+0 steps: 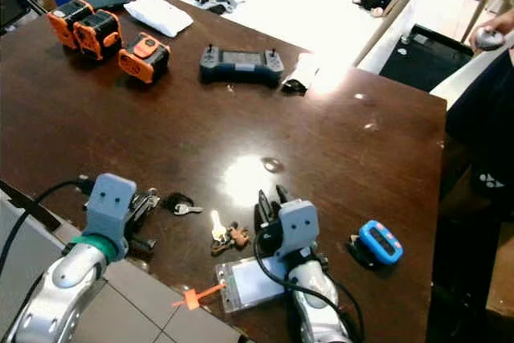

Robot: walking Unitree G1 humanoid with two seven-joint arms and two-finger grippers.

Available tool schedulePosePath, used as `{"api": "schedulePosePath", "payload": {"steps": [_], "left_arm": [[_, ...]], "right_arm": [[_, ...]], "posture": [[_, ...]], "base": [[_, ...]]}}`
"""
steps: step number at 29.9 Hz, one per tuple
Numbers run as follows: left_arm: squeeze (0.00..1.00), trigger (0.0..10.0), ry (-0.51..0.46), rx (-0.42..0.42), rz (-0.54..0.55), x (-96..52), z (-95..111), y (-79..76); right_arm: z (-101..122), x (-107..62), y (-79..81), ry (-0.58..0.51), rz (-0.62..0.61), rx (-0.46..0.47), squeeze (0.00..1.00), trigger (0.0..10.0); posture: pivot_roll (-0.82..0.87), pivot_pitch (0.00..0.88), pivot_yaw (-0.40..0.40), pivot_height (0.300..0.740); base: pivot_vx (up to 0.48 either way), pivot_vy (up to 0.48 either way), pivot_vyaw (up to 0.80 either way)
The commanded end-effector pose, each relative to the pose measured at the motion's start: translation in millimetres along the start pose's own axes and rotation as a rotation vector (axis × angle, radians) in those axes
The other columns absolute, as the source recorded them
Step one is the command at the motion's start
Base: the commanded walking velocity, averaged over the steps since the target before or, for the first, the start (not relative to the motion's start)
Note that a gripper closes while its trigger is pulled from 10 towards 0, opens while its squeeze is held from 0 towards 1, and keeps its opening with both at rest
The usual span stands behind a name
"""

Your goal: Hang keys on a hook

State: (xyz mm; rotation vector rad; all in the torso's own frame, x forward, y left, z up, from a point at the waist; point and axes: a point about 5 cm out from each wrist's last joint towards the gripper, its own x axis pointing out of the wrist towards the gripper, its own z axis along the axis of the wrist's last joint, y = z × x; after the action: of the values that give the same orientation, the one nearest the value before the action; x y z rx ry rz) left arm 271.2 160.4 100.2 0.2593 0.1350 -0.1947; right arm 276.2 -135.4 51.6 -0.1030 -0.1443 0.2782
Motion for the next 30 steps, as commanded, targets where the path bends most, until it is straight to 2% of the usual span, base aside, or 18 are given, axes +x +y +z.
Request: {"api": "schedulePosePath", "payload": {"steps": [1, 5, 8, 10, 11, 12, 13, 14, 15, 17, 18, 19, 20, 23, 24, 27, 28, 30], "left_arm": [[0.0, 0.0, 0.102, 0.013, -0.013, -6.4, -22.9, -2.4], [0.0, 0.0, 0.073, 0.007, 0.004, -5.8, -17.2, 0.9], [0.0, 0.0, -0.044, -0.102, 0.031, 0.0, 13.1, 3.0], [0.0, 0.0, -0.071, -0.127, 0.039, 1.2, 19.9, 3.7], [0.0, 0.0, -0.124, -0.187, 0.038, 3.2, 33.4, 4.2], [0.0, 0.0, -0.124, -0.187, 0.038, 3.2, 33.4, 4.2], [0.0, 0.0, -0.17, -0.235, 0.034, 4.3, 44.3, 4.6], [0.0, 0.0, -0.17, -0.235, 0.034, 4.3, 44.3, 4.6], [0.0, 5.7, -0.218, -0.28, 0.015, 5.6, 58.2, 4.0], [0.0, 5.7, -0.218, -0.28, 0.015, 5.6, 58.2, 4.0], [0.0, 10.0, -0.277, -0.31, -0.009, 6.8, 74.1, 2.8], [0.0, 10.0, -0.277, -0.31, -0.009, 6.8, 74.1, 2.8], [0.0, 10.0, -0.335, -0.312, -0.02, 8.9, 90.2, 1.1], [0.0, 10.0, -0.384, -0.301, -0.023, 10.6, 103.7, -0.9], [0.0, 10.0, -0.414, -0.332, -0.027, 14.7, 113.6, -5.3], [0.0, 10.0, -0.418, -0.378, -0.03, 18.7, 117.8, -8.9], [0.0, 10.0, -0.388, -0.428, 0.006, 24.0, 111.7, -8.4], [0.0, 10.0, -0.372, -0.401, 0.043, 25.6, 104.2, -7.2]], "right_arm": [[-69.9, -60.2, 11.6, 0.441, 0.017, 0.061, 0.0, 10.0], [-69.7, -59.0, 11.1, 0.441, 0.019, 0.06, 0.0, 10.0], [-69.1, -57.4, 11.0, 0.439, 0.024, 0.057, 0.0, 10.0], [-68.9, -57.0, 11.0, 0.438, 0.025, 0.057, 0.0, 10.0], [-68.6, -56.3, 10.8, 0.437, 0.026, 0.056, 0.0, 10.0], [-68.6, -56.3, 10.8, 0.437, 0.026, 0.056, 0.0, 10.0], [-68.3, -55.6, 10.7, 0.436, 0.027, 0.056, 0.0, 10.0], [-68.3, -55.6, 10.7, 0.436, 0.027, 0.056, 0.0, 10.0], [-67.7, -54.4, 10.6, 0.433, 0.029, 0.055, 0.0, 10.0], [-67.7, -54.4, 10.6, 0.433, 0.029, 0.055, 0.0, 10.0], [-67.0, -53.0, 10.4, 0.429, 0.03, 0.054, 0.0, 10.0], [-67.0, -53.0, 10.4, 0.429, 0.03, 0.054, 0.0, 10.0], [-66.5, -51.7, 10.2, 0.427, 0.032, 0.053, 0.0, 10.0], [-66.0, -50.6, 10.0, 0.425, 0.033, 0.052, 0.0, 10.0], [-65.8, -49.9, 9.7, 0.424, 0.035, 0.05, 0.0, 10.0], [-65.6, -49.4, 9.6, 0.423, 0.037, 0.049, 0.0, 10.0], [-65.1, -48.3, 9.9, 0.42, 0.037, 0.049, 0.0, 10.0], [-63.9, -47.5, 9.7, 0.41, 0.033, 0.053, 0.0, 10.0]], "posture": [[-0.15, 0.178, 0.034, 0.74], [-0.14, 0.174, 0.03, 0.74], [-0.14, 0.17, 0.028, 0.74], [-0.14, 0.168, 0.027, 0.74], [-0.14, 0.166, 0.027, 0.74], [-0.14, 0.166, 0.027, 0.74], [-0.14, 0.166, 0.027, 0.74], [-0.14, 0.166, 0.027, 0.74], [-0.14, 0.162, 0.026, 0.74], [-0.14, 0.162, 0.026, 0.74], [-0.14, 0.158, 0.025, 0.74], [-0.14, 0.158, 0.025, 0.74], [-0.14, 0.148, 0.023, 0.74], [-0.14, 0.148, 0.023, 0.74], [-0.14, 0.139, 0.018, 0.74], [-0.14, 0.139, 0.018, 0.74], [-0.15, 0.128, 0.018, 0.74], [-0.15, 0.127, 0.018, 0.74]], "base": [[0.0, 0.0, 0.0], [0.0, 0.0, 0.0], [0.0, 0.0, 0.0], [0.0, 0.0, 0.0], [0.0, 0.0, 0.0], [0.0, 0.0, 0.0], [0.0, 0.0, 0.0], [0.0, 0.0, 0.0], [0.0, 0.0, 0.0], [0.0, 0.0, 0.0], [0.0, 0.0, 0.0], [0.0, 0.0, 0.0], [0.0, 0.0, 0.0], [0.0, 0.0, 0.0], [0.0, 0.0, 0.0], [0.0, 0.0, 0.0], [0.0, 0.0, 0.0], [0.0, 0.0, 0.0]]}}
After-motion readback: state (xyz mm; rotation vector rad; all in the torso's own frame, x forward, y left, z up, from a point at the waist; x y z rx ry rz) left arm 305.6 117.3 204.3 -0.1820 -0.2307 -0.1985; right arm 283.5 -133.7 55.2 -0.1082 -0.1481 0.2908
